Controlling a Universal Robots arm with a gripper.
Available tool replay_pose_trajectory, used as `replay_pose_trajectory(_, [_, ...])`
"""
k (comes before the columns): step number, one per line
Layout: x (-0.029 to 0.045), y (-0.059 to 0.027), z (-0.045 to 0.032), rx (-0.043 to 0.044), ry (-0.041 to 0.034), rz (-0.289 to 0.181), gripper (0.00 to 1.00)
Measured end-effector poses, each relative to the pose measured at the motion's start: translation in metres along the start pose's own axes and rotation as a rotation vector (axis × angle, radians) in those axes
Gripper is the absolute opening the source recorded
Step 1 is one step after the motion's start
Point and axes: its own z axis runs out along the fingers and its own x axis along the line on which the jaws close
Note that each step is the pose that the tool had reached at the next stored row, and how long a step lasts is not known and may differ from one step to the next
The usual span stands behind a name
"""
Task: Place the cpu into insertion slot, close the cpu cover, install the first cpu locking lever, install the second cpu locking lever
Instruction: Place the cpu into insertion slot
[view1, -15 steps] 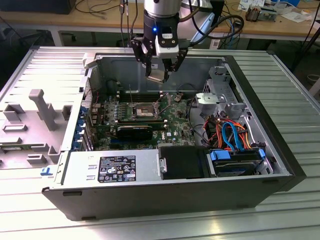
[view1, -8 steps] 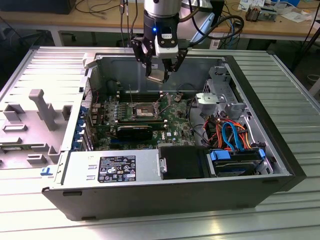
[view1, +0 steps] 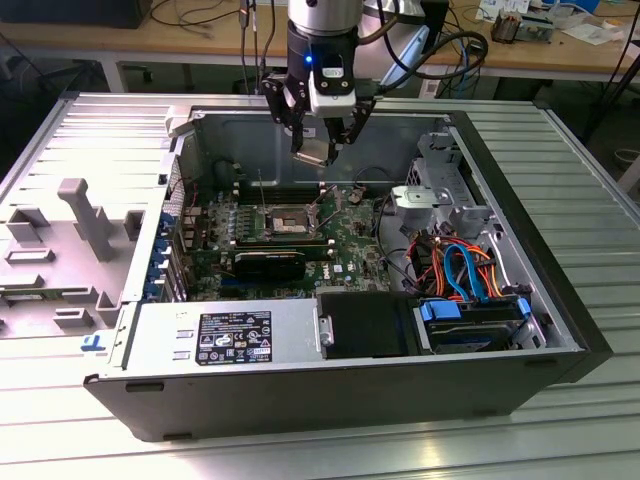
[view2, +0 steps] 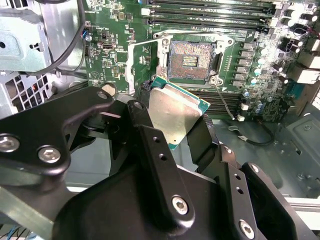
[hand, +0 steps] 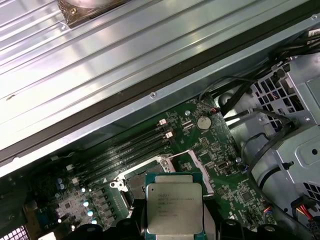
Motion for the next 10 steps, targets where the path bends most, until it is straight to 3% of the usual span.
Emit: replay_pose_trajectory(10, [0.0000, 0.0000, 0.0003, -0.0001, -0.0007, 0.013, 0.54])
